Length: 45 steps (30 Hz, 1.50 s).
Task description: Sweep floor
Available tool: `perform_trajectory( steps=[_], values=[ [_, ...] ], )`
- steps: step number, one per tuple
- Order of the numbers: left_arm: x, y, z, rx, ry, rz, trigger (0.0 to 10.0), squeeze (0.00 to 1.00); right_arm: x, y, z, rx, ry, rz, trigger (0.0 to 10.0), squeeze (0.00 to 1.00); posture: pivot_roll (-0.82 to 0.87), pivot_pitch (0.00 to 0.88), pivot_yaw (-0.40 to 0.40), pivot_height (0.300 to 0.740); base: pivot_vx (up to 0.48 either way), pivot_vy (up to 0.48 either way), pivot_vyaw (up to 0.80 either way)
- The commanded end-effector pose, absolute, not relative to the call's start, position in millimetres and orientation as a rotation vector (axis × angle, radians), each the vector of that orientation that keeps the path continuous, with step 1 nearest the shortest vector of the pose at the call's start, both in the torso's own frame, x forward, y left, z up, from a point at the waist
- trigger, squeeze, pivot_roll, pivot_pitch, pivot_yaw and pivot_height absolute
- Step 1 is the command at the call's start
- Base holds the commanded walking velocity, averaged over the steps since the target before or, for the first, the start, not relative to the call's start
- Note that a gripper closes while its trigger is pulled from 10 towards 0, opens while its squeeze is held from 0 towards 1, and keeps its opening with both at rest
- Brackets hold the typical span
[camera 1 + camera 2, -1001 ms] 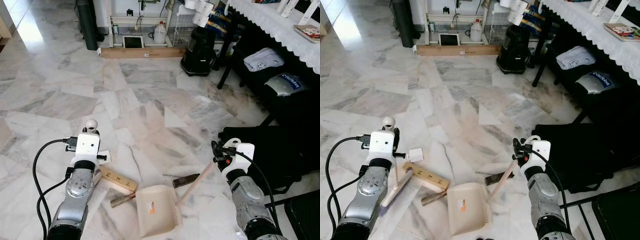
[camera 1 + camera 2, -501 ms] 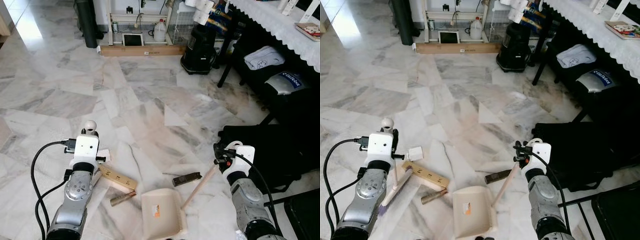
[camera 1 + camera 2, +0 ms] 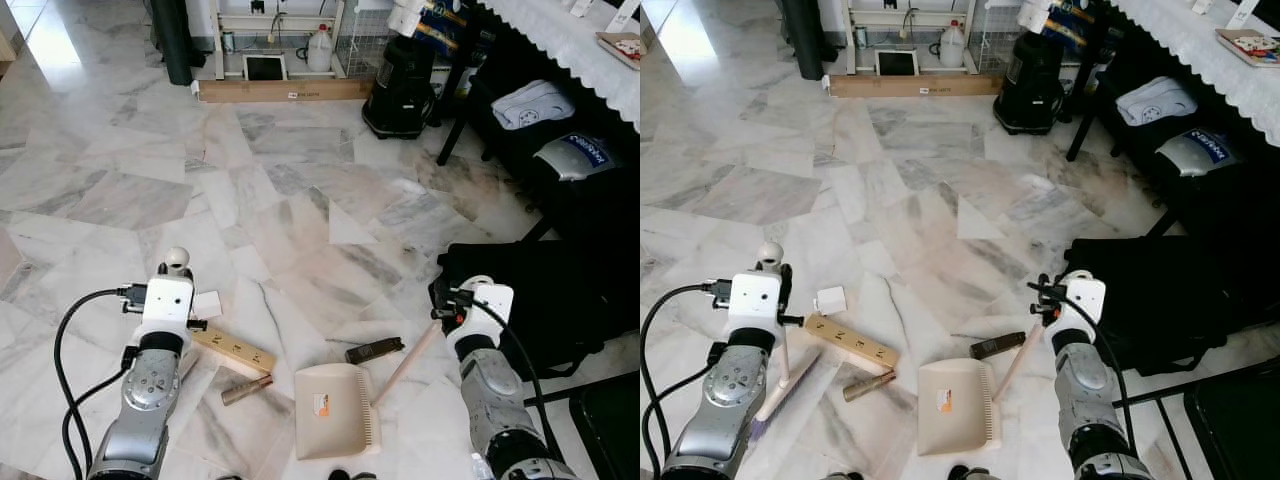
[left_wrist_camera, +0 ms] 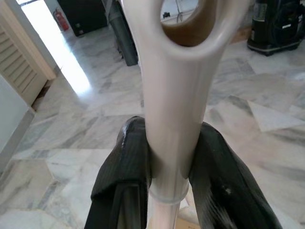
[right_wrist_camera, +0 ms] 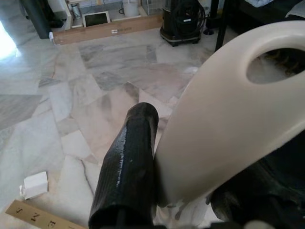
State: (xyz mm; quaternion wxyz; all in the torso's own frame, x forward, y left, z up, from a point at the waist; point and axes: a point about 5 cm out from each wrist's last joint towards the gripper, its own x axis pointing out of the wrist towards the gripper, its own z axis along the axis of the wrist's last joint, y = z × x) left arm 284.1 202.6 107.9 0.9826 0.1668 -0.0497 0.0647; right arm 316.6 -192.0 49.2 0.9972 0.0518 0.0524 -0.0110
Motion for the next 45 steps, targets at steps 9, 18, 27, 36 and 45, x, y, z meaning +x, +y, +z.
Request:
perform_trajectory(
  steps=[9, 18, 27, 36, 45],
  values=[
    [285.8, 184.3, 109.3, 0.300, -0.087, 0.030, 10.0, 0.00, 314.7, -185.7, 47.8, 0.119, 0.090, -0.027, 10.0, 0.00, 0.11, 0.213, -0.098, 0.740, 0.000, 0.000, 0.00],
    [294.1, 168.9, 108.2, 0.181, -0.049, -0.029, 10.0, 0.00, 314.4, -184.3, 49.1, 0.128, 0.077, -0.021, 10.0, 0.00, 0.09, 0.252, -0.102, 0.740, 0.000, 0.000, 0.00],
    [295.3, 168.0, 108.0, 0.104, -0.016, -0.066, 10.0, 0.00, 317.1, -179.8, 51.2, 0.137, 0.077, 0.004, 10.0, 0.00, 0.09, 0.266, -0.110, 0.740, 0.000, 0.000, 0.00],
    [296.6, 170.8, 111.5, 0.027, -0.004, -0.061, 10.0, 0.00, 318.3, -176.1, 51.2, 0.144, 0.086, 0.028, 10.0, 0.00, 0.09, 0.271, -0.118, 0.740, 0.000, 0.000, 0.00],
    [300.2, 178.2, 121.4, -0.061, -0.012, -0.033, 10.0, 0.00, 320.2, -172.7, 51.9, 0.150, 0.093, 0.039, 10.0, 0.00, 0.10, 0.275, -0.124, 0.740, 0.000, 0.000, 0.00]
  ],
)
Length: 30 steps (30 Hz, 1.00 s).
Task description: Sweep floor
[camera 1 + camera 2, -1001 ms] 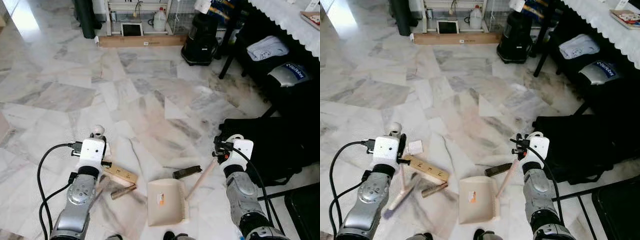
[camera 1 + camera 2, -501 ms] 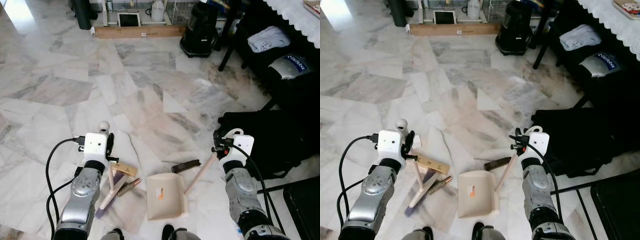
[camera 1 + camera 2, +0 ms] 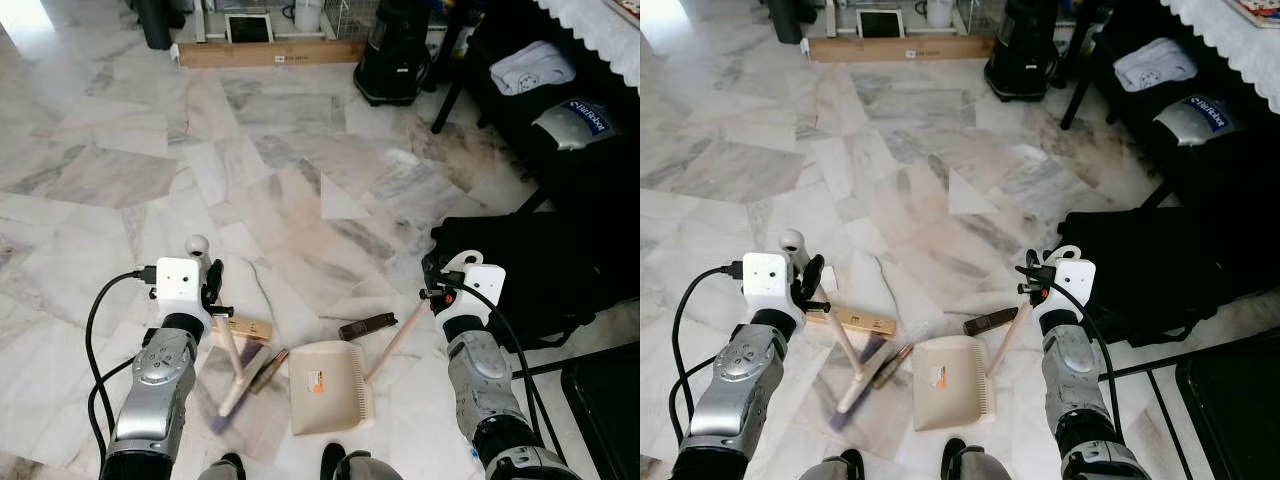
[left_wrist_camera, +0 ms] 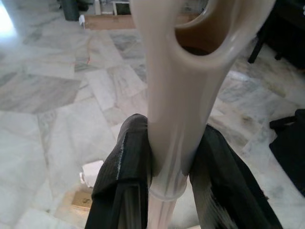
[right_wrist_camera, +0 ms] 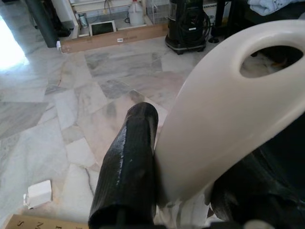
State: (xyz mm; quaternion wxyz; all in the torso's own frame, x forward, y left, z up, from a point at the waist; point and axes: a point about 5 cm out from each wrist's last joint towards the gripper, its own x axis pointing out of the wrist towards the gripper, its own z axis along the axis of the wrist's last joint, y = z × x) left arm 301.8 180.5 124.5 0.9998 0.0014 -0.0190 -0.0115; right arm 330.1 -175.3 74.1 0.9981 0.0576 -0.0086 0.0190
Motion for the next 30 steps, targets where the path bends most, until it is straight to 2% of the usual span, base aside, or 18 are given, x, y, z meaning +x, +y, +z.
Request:
perform_trajectory(
  steps=[1, 30],
  values=[
    [301.1, 179.9, 123.4, -0.086, -0.013, -0.026, 10.0, 0.00, 320.3, -172.6, 51.8, 0.152, 0.094, 0.038, 10.0, 0.00, 0.10, 0.275, -0.124, 0.740, 0.000, 0.000, 0.00],
    [302.6, 162.1, 152.4, -0.214, -0.018, -0.203, 10.0, 0.00, 332.1, -168.9, 58.9, 0.198, 0.100, -0.008, 10.0, 0.00, 0.15, 0.248, -0.101, 0.740, 0.000, 0.000, 0.00]
  ],
)
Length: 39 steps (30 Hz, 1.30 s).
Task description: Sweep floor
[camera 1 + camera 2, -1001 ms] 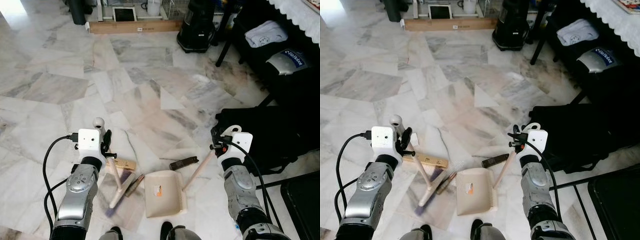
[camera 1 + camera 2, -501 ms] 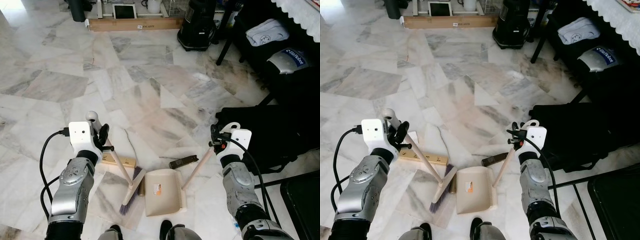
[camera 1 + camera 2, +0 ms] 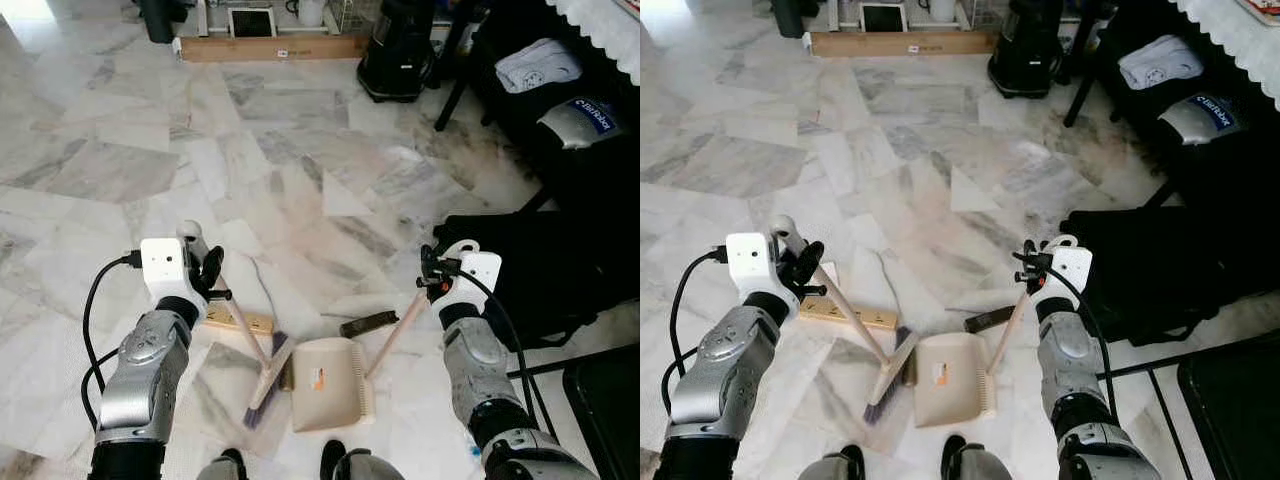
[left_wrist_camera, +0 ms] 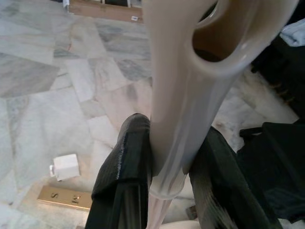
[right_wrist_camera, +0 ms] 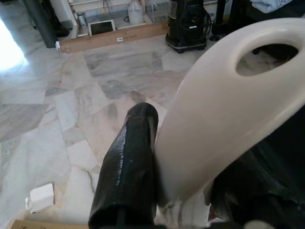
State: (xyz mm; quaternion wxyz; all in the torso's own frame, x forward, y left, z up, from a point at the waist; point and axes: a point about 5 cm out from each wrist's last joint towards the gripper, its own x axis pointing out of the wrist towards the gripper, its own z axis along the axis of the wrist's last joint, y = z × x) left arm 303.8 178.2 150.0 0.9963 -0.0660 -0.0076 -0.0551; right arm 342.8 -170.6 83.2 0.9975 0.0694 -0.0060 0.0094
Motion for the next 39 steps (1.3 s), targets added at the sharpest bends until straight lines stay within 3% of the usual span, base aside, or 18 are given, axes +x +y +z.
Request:
perform_trajectory(
  steps=[1, 18, 31, 39],
  values=[
    [302.5, 161.5, 153.6, -0.225, -0.019, -0.211, 10.0, 0.00, 333.1, -168.6, 59.8, 0.213, 0.097, -0.017, 10.0, 0.00, 0.16, 0.246, -0.098, 0.740, 0.000, 0.000, 0.00],
    [306.4, 159.6, 178.9, -0.269, -0.064, -0.285, 10.0, 0.00, 335.1, -168.9, 60.4, 0.259, 0.093, -0.046, 10.0, 0.00, 0.18, 0.222, -0.080, 0.740, 0.000, 0.000, 0.00],
    [307.7, 164.6, 251.2, -0.159, -0.335, -0.294, 10.0, 0.00, 338.9, -167.4, 62.6, 0.270, 0.100, -0.045, 10.0, 0.00, 0.21, 0.184, -0.083, 0.740, 0.000, 0.000, 0.00],
    [311.9, 193.0, 251.0, -0.082, -0.399, -0.070, 10.0, 0.00, 339.9, -168.1, 64.3, 0.285, 0.089, -0.048, 10.0, 0.00, 0.20, 0.150, -0.080, 0.740, 0.000, 0.000, 0.00]
  ],
)
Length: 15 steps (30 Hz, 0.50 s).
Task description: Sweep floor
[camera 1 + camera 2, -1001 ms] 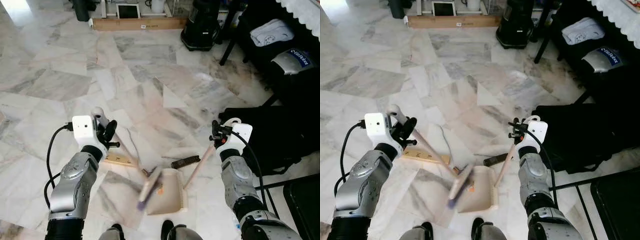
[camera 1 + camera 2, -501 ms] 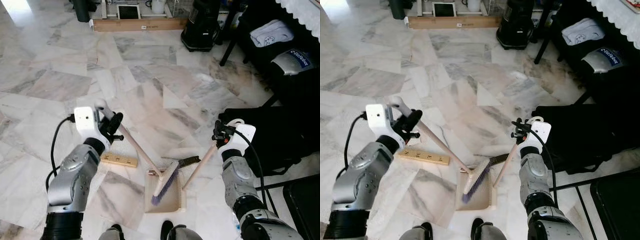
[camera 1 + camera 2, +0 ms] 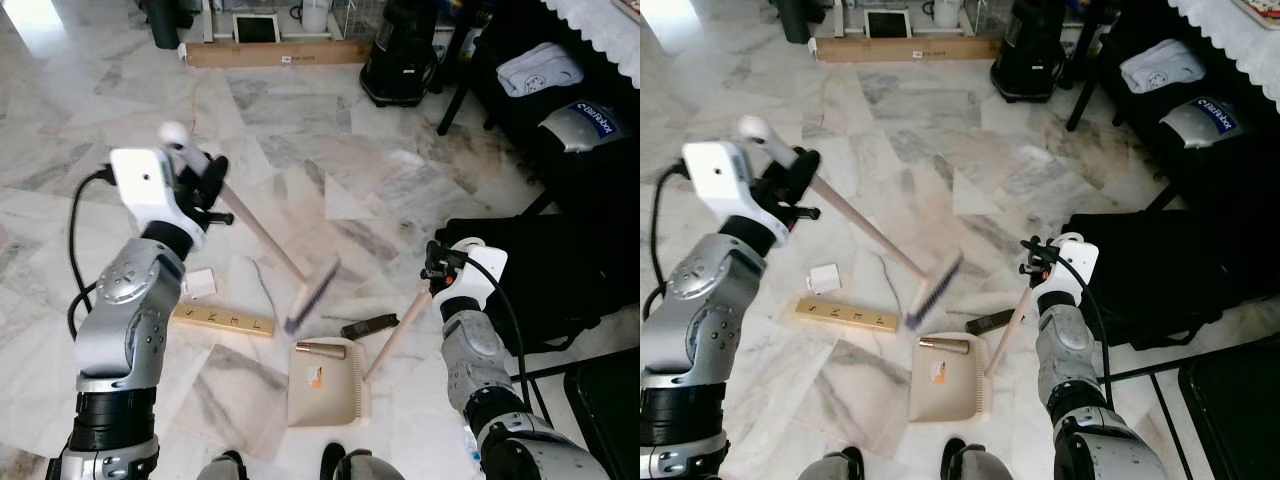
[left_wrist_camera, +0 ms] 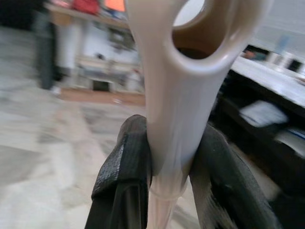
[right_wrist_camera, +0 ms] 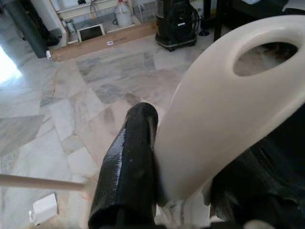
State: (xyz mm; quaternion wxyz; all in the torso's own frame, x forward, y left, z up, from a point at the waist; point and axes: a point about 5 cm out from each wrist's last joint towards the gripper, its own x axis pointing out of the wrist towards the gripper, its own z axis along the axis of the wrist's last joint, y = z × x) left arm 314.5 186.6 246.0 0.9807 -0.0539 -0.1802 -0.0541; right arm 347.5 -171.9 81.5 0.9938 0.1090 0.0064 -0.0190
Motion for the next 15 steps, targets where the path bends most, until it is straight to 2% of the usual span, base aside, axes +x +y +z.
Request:
perform_trajectory(
  steps=[1, 7, 15],
  values=[
    [311.2, 200.9, 244.7, -0.028, -0.395, -0.014, 10.0, 0.00, 339.7, -170.2, 64.9, 0.296, 0.080, -0.054, 10.0, 0.00, 0.20, 0.141, -0.079, 0.740, 0.000, 0.000, 0.00],
    [308.9, 209.1, 223.2, 0.071, -0.354, 0.038, 10.0, 0.00, 338.1, -178.6, 65.9, 0.312, 0.058, -0.070, 10.0, 0.00, 0.18, 0.119, -0.079, 0.740, 0.000, 0.000, 0.00],
    [308.2, 207.6, 199.1, 0.085, -0.318, 0.055, 10.0, 0.00, 337.8, -187.3, 70.9, 0.325, 0.013, -0.094, 10.0, 0.00, 0.16, 0.091, -0.080, 0.740, 0.000, 0.000, 0.00]
  ],
)
